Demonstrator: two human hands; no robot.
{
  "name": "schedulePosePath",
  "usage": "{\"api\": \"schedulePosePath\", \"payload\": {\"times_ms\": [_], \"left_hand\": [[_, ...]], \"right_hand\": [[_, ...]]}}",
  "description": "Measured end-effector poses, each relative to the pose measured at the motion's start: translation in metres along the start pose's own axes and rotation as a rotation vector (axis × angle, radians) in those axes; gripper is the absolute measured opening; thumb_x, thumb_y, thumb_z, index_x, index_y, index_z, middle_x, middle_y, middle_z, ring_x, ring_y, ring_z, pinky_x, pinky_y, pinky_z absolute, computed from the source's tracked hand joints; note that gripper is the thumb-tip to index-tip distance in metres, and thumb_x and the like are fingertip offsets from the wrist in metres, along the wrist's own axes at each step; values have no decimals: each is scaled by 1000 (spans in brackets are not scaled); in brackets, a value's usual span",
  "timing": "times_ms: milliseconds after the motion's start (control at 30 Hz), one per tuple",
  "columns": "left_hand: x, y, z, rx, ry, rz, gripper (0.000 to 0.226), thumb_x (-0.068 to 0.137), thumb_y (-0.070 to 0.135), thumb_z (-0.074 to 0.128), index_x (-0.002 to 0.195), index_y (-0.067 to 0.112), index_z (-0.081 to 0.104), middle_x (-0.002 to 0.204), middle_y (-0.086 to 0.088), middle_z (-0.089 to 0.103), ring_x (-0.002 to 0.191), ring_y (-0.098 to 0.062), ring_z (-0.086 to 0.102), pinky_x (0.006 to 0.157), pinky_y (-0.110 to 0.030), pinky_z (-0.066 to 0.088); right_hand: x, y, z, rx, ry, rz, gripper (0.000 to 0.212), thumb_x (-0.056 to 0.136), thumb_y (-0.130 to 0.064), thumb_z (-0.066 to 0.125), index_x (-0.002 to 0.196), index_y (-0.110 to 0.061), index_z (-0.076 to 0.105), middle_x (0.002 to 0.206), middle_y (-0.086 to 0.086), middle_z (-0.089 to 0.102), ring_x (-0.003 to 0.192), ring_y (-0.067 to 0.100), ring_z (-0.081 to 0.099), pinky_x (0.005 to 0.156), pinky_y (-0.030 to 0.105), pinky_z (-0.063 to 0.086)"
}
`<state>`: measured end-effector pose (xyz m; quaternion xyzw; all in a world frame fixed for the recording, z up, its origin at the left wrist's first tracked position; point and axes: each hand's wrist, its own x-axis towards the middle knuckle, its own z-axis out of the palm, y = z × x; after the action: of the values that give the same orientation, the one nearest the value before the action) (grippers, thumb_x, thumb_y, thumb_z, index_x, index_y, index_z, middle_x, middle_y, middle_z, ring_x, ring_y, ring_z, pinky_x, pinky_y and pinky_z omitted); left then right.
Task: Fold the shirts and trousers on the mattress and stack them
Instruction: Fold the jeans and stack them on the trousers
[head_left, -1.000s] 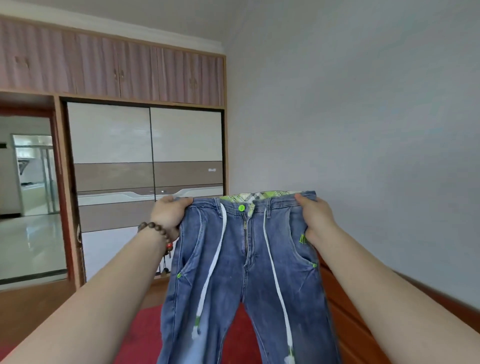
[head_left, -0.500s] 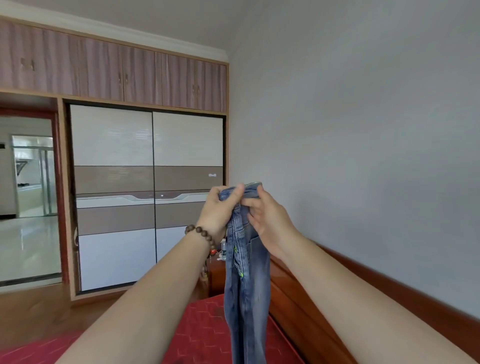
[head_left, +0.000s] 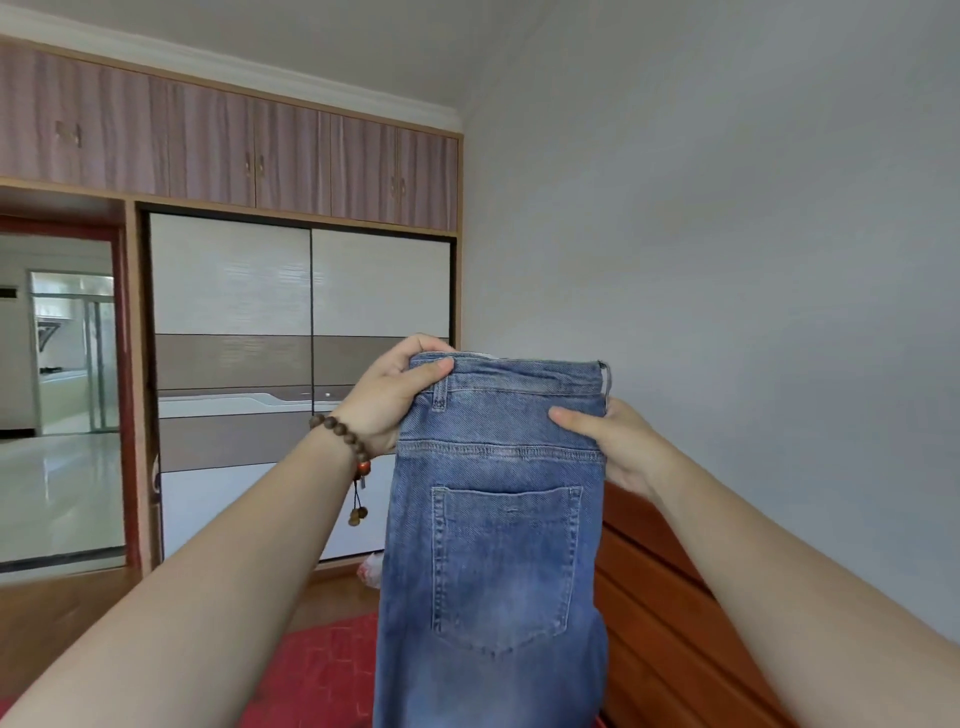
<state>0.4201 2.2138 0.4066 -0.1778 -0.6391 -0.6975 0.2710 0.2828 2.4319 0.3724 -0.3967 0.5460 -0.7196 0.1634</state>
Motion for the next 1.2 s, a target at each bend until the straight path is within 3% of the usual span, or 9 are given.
{"api": "schedulePosePath", "payload": {"times_ms": [100,200,367,467,567,800,933,1100,1200], "left_hand": [[-4,3,-19,59,162,52,29,83,22,65,111,25,59,85,-6,71,71,-14,69,61,-29,57],[-27,-11,-42,2,216,-73,60,71,29,69,127,24,49,93,2,74,83,-11,70,66,-25,56],[-58,-34,-43,4,217,-119,26,69,10,72,95,8,68,93,-12,74,77,-20,70,64,-29,57],[-60,-27,-43,28,247,-7,22,77,1,67,99,6,66,91,-9,74,77,-19,70,64,-31,57],[-66,-18,-48,28,250,32,22,83,-4,62,102,7,64,91,-7,74,78,-18,70,64,-30,57],[-84,3,-71,-73,154,-296,34,69,15,73,101,5,67,94,-15,74,80,-24,72,64,-34,58],[-85,7,-92,-62,159,-286,28,72,19,71,97,6,69,93,-14,74,80,-23,72,68,-37,60],[-81,3,-122,-64,253,-278,45,73,24,67,108,-3,60,88,-14,73,75,-22,72,68,-38,60],[-73,-5,-149,-69,207,-331,36,77,29,63,99,1,66,90,-13,74,79,-21,72,73,-38,60]], "right_hand": [[2,-1,20,15,126,-117,31,71,-4,77,101,-7,70,102,14,73,92,29,71,74,38,59],[3,-1,37,45,211,-163,25,72,2,77,95,-8,70,95,12,75,86,27,72,68,36,59],[2,2,62,-49,245,-172,26,72,1,79,95,-7,70,93,10,75,85,24,72,74,37,60],[-1,-3,67,-50,202,-163,26,71,-6,80,94,-11,71,94,9,75,87,24,72,74,36,59],[-8,-9,68,7,48,-66,46,67,-16,78,111,-8,65,104,11,73,94,25,70,72,33,58],[-14,6,94,-3,110,-14,37,78,1,70,114,3,62,104,17,71,86,26,71,72,37,60],[-6,12,100,63,3,65,43,73,-14,71,114,-1,62,109,18,70,94,27,70,76,38,59],[22,30,110,103,-134,134,45,80,-23,65,118,-1,61,114,18,68,103,29,67,81,39,58],[54,49,117,129,-141,159,42,80,-24,67,115,-2,64,112,17,69,101,29,68,80,39,58]]}}
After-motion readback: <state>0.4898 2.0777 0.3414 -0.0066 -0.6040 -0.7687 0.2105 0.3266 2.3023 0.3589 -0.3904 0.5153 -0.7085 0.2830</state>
